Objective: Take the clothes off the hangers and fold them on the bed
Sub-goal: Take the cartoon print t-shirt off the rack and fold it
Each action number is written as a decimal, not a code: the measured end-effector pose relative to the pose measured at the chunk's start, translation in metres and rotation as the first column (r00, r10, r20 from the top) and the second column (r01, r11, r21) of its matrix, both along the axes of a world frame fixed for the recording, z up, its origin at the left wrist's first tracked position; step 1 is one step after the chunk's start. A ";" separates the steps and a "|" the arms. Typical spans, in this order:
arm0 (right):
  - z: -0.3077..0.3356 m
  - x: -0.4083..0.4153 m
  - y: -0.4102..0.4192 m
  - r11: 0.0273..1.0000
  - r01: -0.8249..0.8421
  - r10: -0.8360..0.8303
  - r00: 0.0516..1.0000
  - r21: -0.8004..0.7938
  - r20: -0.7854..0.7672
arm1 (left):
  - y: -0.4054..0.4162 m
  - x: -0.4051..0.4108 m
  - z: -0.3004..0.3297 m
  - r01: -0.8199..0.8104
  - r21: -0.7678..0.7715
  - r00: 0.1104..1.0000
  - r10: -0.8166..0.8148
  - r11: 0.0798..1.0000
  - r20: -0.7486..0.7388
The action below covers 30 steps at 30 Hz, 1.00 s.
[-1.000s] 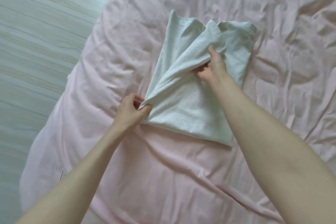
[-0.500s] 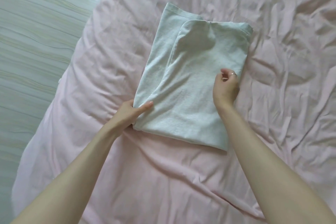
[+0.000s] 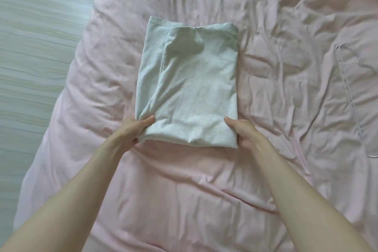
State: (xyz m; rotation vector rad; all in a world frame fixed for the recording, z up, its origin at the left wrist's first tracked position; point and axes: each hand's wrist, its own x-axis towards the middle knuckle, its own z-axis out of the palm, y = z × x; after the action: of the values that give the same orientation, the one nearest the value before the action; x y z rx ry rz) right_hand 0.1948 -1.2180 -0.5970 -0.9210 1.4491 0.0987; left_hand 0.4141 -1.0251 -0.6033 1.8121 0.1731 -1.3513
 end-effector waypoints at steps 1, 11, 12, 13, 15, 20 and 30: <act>0.003 -0.001 0.002 1.000 -0.009 0.009 1.000 -0.018 -0.009 | 0.002 -0.003 0.002 0.005 0.001 1.000 -0.005 1.000 0.007; 0.061 -0.108 0.060 0.950 -0.305 0.312 0.909 0.067 -0.277 | 0.077 -0.092 0.070 0.200 0.131 0.958 -0.166 0.971 -0.234; 0.063 -0.116 0.065 0.945 -0.310 0.326 0.899 0.102 -0.291 | 0.082 -0.100 0.074 0.209 0.145 0.952 -0.167 0.967 -0.258; 0.065 -0.123 0.069 0.941 -0.313 0.337 0.892 0.126 -0.301 | 0.084 -0.105 0.078 0.219 0.160 0.947 -0.171 0.962 -0.273; 0.068 -0.129 0.070 0.945 -0.287 0.321 0.902 0.156 -0.288 | 0.084 -0.110 0.086 0.226 0.169 0.941 -0.170 0.959 -0.294; 0.081 -0.107 0.045 0.996 -0.077 0.083 0.978 0.037 -0.189 | 0.057 -0.089 0.109 -0.040 0.061 0.930 0.059 0.997 -0.362; 0.096 -0.028 -0.047 0.947 0.284 -0.303 0.945 0.151 0.124 | -0.045 -0.023 0.095 -0.284 -0.074 0.901 0.240 0.956 -0.361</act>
State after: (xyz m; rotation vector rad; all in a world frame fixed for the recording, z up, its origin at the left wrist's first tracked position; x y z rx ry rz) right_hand 0.1666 -1.2655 -0.5011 -0.5835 1.4098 -0.0933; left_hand 0.3916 -1.0699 -0.5079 1.3757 0.4943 -1.4414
